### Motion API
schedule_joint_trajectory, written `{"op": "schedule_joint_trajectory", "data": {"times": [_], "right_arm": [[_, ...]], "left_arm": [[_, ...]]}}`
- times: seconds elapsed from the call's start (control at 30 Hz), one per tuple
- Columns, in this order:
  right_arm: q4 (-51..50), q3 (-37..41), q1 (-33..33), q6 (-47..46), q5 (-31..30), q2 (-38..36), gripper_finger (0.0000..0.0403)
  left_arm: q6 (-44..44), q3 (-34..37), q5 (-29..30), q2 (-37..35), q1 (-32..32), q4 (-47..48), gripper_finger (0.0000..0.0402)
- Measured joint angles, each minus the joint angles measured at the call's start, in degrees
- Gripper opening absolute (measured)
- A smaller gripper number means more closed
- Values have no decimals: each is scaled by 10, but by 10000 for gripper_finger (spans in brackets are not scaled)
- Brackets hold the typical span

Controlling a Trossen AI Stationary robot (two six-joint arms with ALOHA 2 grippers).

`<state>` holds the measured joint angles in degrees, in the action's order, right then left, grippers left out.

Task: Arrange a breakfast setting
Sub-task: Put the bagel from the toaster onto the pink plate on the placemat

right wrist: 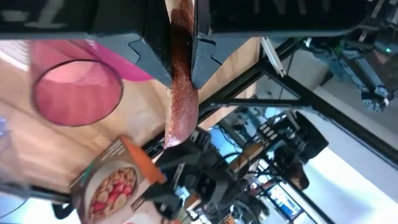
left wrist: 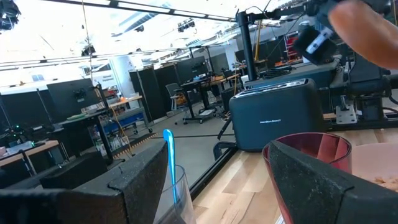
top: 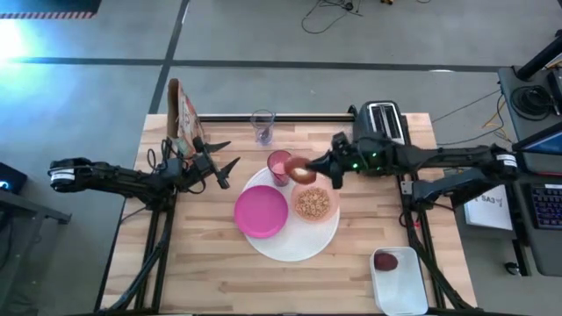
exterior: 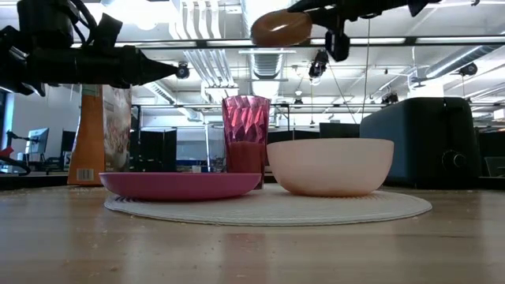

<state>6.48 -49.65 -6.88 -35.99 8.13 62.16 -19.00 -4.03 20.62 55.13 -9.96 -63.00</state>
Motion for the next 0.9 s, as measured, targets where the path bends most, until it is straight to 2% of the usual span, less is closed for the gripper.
{"op": "schedule_joint_trajectory", "data": {"times": [0.37,0.9], "right_arm": [[58,-2,40,41,-4,97,29],[66,-27,98,250,-4,184,29]], "left_arm": [[4,0,0,0,0,0,261],[17,0,0,0,0,1,261]]}}
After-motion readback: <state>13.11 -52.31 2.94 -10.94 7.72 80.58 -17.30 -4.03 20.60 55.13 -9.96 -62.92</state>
